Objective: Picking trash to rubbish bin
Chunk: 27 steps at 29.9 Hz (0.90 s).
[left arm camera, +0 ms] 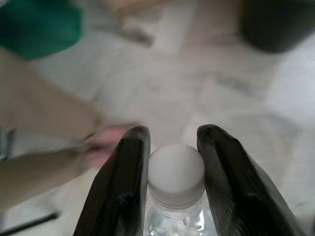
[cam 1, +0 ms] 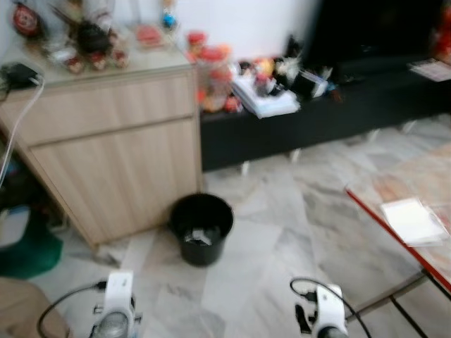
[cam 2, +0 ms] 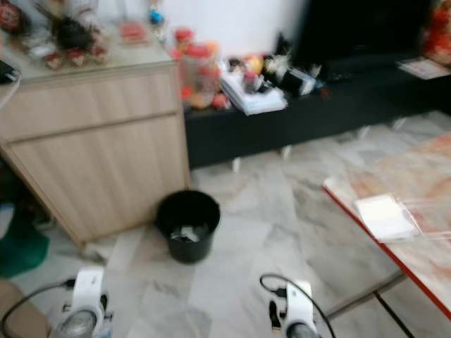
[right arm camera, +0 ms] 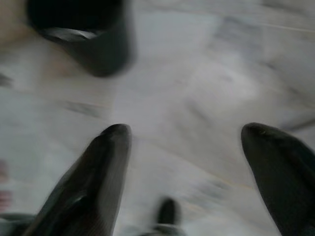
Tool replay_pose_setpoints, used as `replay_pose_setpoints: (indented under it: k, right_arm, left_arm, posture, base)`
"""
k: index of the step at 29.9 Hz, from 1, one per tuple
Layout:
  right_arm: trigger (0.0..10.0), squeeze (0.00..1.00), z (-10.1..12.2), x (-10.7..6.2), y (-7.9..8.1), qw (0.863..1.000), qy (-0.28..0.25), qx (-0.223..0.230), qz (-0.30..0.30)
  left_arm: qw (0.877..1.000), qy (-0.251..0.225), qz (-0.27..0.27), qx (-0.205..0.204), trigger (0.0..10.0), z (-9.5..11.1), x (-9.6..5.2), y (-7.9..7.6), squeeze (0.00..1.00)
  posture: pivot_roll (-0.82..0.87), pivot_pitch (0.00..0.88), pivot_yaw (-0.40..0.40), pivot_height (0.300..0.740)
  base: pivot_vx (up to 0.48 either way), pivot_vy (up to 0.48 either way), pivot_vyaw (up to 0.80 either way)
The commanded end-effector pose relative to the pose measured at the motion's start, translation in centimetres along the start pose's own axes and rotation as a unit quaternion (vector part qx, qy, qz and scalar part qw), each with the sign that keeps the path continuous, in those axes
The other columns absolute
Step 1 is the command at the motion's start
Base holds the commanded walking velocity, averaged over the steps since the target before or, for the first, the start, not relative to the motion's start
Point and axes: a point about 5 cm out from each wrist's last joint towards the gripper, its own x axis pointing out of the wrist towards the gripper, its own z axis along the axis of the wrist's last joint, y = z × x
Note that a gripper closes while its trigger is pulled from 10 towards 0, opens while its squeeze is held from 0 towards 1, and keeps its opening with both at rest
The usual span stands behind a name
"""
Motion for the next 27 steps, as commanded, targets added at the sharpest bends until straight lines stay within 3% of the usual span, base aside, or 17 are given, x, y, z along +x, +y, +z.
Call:
replay_pose_setpoints:
  k: [1,10,20,27]
  right_arm:
    - [10.0,0.0,-0.63,-0.35,-1.54,1.0,0.009,0.0,-0.021]
    - [10.0,0.0,-0.84,-0.43,-1.63,1.0,0.013,-0.015,-0.018]
    - [10.0,0.0,-0.62,-0.36,-1.51,1.0,0.009,-0.015,-0.014]
    - [10.0,0.0,-0.54,-0.34,-1.53,1.0,0.008,-0.014,-0.014]
  left_arm:
    - [1.0,-0.015,-0.013,-0.005,10.0,1.18,0.17,-1.13,0.0]
    - [1.0,-0.016,-0.015,-0.002,10.0,1.23,0.17,-1.2,0.0]
    - [1.0,-0.02,-0.017,-0.002,10.0,1.6,0.25,-1.3,0.0]
    - [1.0,-0.018,-0.016,-0.003,10.0,1.54,0.25,-1.19,0.0]
  posture:
    - [-0.02,0.024,-0.029,0.74]
    - [-0.03,0.005,-0.026,0.74]
    - [-0.03,0.0,-0.028,0.74]
    - [-0.02,0.0,-0.028,0.74]
  base:
    - [0.281,0.0,0.0]
    - [0.33,0.0,0.0]
    - [0.336,0.0,0.65]
    - [0.328,0.0,0.0]
